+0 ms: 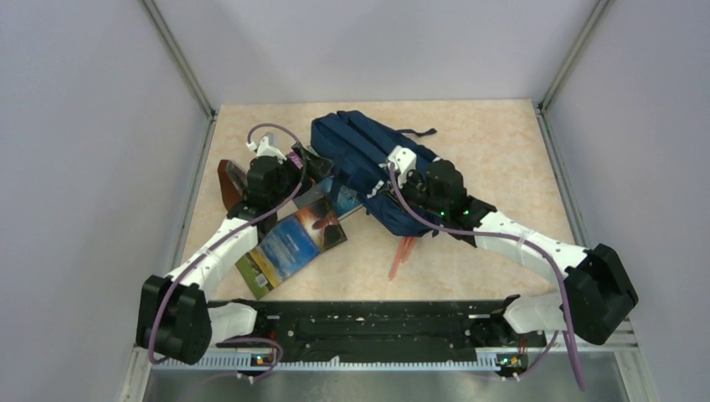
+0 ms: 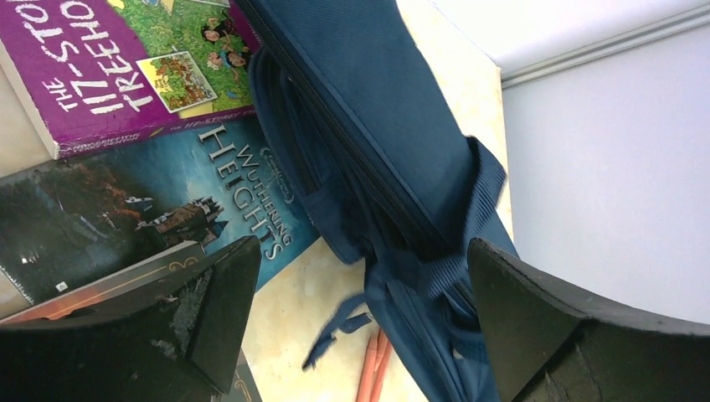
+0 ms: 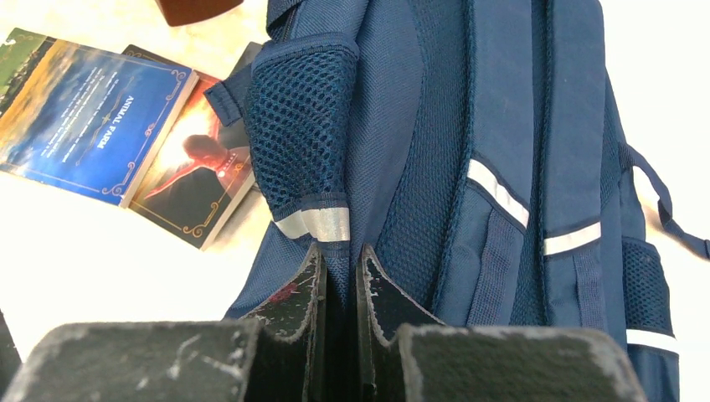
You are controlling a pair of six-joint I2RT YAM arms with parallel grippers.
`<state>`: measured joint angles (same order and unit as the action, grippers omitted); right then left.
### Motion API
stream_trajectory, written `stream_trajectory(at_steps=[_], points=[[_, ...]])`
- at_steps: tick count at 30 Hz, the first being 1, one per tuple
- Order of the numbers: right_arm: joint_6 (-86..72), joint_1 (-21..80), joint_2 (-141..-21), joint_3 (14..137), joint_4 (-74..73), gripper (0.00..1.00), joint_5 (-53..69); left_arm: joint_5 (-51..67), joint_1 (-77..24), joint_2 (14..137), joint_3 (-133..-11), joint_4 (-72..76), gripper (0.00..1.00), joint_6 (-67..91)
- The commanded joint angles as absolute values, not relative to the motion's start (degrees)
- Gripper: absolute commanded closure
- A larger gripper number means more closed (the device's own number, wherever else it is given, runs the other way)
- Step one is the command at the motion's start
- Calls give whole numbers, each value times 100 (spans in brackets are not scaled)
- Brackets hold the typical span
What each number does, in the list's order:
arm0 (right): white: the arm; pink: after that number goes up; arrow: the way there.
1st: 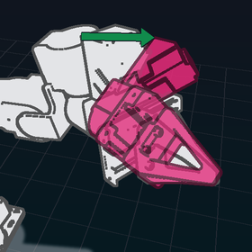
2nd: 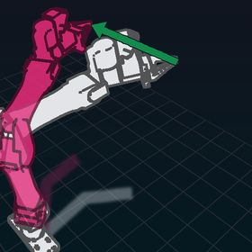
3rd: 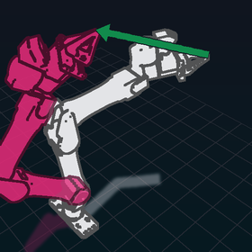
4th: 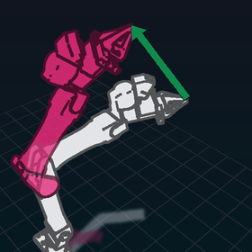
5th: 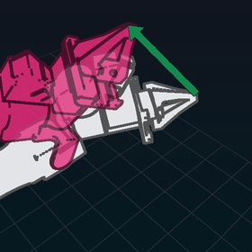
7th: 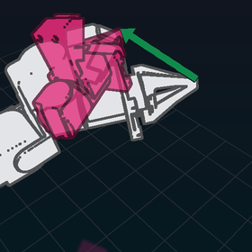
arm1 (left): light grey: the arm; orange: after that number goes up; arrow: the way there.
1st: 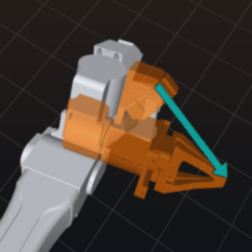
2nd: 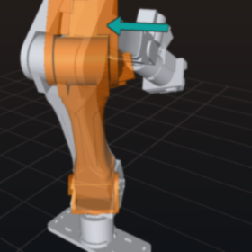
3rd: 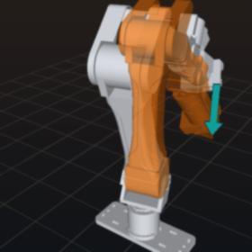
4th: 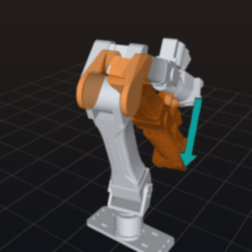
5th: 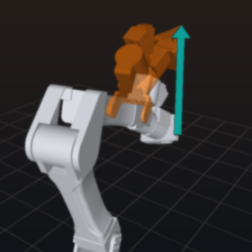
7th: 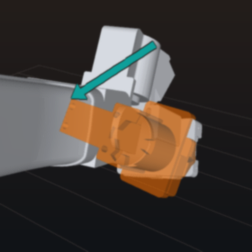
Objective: Pack the student bag
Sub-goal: Adjust the student bag at the center of the board.
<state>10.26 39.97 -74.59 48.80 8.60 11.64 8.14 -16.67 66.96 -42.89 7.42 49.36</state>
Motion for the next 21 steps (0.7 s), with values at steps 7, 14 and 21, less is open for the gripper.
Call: stream_trajectory(at_steps=[7, 14, 21], points=[[1027, 3996, -6922, 4874, 2043, 100, 1512, 1042, -1549, 7486, -4664, 2113, 2, 5513], [1026, 3991, -6927, 4852, 2062, 100, 1522, 1015, -1503, 7711, -4542, 2672, 2, 5858], [1003, 3991, -6952, 4877, 2044, 100, 1607, 996, -1471, 7794, -4550, 2794, 2, 5856]])
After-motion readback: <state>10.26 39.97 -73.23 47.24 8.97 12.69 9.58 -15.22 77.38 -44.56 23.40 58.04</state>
